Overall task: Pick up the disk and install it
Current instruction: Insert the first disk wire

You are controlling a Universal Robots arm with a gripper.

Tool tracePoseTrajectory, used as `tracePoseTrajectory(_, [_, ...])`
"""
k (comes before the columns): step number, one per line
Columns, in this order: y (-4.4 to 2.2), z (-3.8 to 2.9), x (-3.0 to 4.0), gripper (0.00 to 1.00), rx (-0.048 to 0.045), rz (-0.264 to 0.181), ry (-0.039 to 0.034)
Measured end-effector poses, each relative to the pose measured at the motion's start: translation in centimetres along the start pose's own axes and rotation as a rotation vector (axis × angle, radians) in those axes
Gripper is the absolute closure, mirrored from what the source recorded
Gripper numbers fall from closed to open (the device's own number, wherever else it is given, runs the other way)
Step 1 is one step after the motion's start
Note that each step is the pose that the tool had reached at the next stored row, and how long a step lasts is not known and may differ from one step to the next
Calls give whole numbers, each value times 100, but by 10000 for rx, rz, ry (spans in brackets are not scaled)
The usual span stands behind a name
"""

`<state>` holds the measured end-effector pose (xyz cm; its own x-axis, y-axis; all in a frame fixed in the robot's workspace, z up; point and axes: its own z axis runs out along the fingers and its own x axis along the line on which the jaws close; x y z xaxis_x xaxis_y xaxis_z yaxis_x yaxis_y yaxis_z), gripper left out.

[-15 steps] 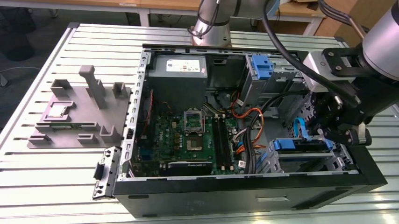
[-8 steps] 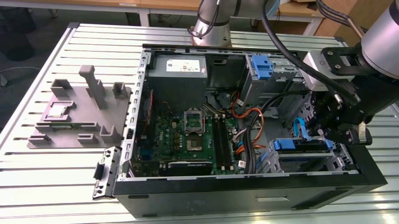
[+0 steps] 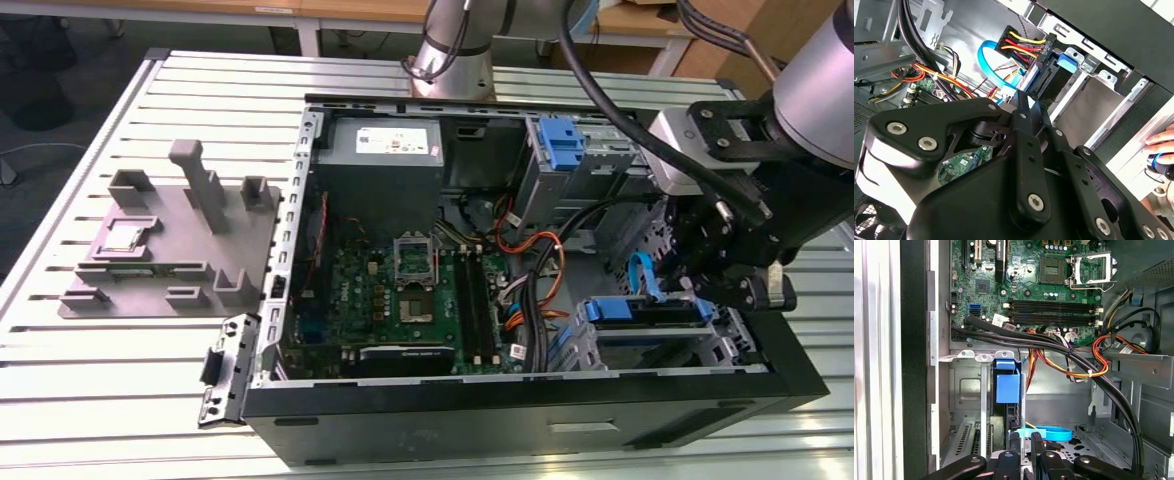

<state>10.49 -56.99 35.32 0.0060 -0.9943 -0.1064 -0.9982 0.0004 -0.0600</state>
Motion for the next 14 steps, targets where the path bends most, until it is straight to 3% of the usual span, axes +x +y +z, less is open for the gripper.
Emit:
tracePoseTrajectory(4, [-1, 0, 0, 76, -8, 0, 1])
tracePoseTrajectory(5, [-3, 1, 0, 76, -109, 9, 2])
tracePoseTrajectory(7, [-4, 6, 1, 76, -467, 49, 0])
tracePoseTrajectory(8, [-4, 6, 0, 76, -560, 59, -2])
tracePoseTrajectory(14, [-19, 6, 2, 76, -615, 63, 2])
